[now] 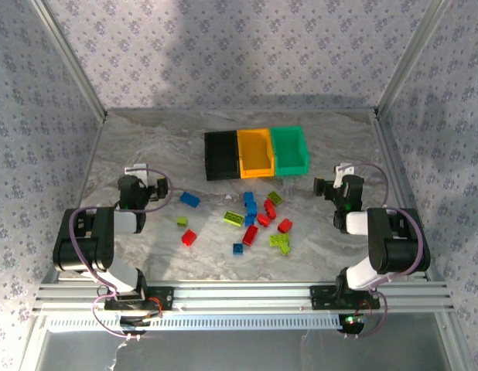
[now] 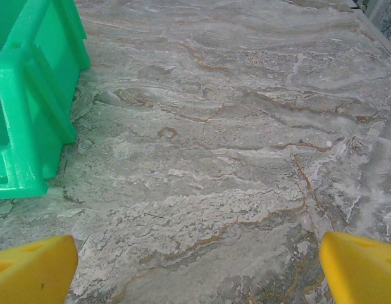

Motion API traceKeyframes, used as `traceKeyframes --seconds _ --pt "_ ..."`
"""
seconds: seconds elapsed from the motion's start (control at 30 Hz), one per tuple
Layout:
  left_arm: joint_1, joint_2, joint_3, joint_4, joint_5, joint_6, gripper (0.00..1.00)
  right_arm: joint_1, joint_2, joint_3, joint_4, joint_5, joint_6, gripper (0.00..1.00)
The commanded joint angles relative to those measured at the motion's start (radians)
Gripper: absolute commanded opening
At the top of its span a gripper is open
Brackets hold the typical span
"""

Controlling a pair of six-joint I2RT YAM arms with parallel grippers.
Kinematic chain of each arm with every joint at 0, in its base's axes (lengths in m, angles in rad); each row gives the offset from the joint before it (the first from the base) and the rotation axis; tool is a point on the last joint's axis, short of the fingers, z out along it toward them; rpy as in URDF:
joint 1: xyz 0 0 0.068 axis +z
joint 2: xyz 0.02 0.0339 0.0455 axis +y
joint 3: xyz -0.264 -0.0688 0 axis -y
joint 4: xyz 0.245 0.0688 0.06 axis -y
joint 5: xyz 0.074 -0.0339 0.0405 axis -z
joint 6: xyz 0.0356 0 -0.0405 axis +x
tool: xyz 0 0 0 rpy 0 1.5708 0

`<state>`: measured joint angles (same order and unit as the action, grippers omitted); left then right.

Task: Sort the legos into containers by color
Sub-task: Pick up the lego from the middle-left of the table.

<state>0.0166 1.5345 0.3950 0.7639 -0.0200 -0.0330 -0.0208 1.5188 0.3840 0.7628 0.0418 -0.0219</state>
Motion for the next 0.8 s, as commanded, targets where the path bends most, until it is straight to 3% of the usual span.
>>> traceKeyframes --seconds 0.0,0.07,0.2,0.3,0.4,0.47,0.57,0.7,0.77 --pt "-0.010 -0.002 0.018 0.046 -0.020 0.021 1.00 0.039 -0.028 -0.037 0.086 0.048 -0.050 1.00" --pt "-0.011 -0.003 0.018 0.047 -0.024 0.023 1.00 0.050 -0.041 -0.075 0.149 0.060 -0.061 1.00" --pt "-0.015 -0.005 0.014 0.053 -0.033 0.024 1.00 0.022 -0.025 0.004 0.022 0.028 -0.038 1.00" --pt "-0.031 -0.033 0.011 0.035 -0.041 0.038 1.00 0.030 -0.063 0.003 -0.002 0.075 -0.028 1.00" --pt "-0.036 -0.095 0.008 -0.011 -0.059 0.039 1.00 0.073 -0.172 0.083 -0.275 0.114 -0.017 1.00" --pt "-0.046 -0.171 0.063 -0.187 -0.068 0.014 1.00 0.069 -0.230 0.150 -0.420 0.033 0.056 1.00" --pt "-0.046 -0.241 0.161 -0.444 -0.065 -0.080 1.00 0.088 -0.289 0.127 -0.374 0.003 0.069 1.00" --pt "-0.046 -0.279 0.128 -0.378 -0.111 -0.102 1.00 0.040 -0.287 0.156 -0.467 -0.018 0.303 1.00" --pt "-0.042 -0.296 0.108 -0.363 -0.199 -0.158 1.00 -0.018 -0.244 0.172 -0.462 -0.215 0.386 1.00"
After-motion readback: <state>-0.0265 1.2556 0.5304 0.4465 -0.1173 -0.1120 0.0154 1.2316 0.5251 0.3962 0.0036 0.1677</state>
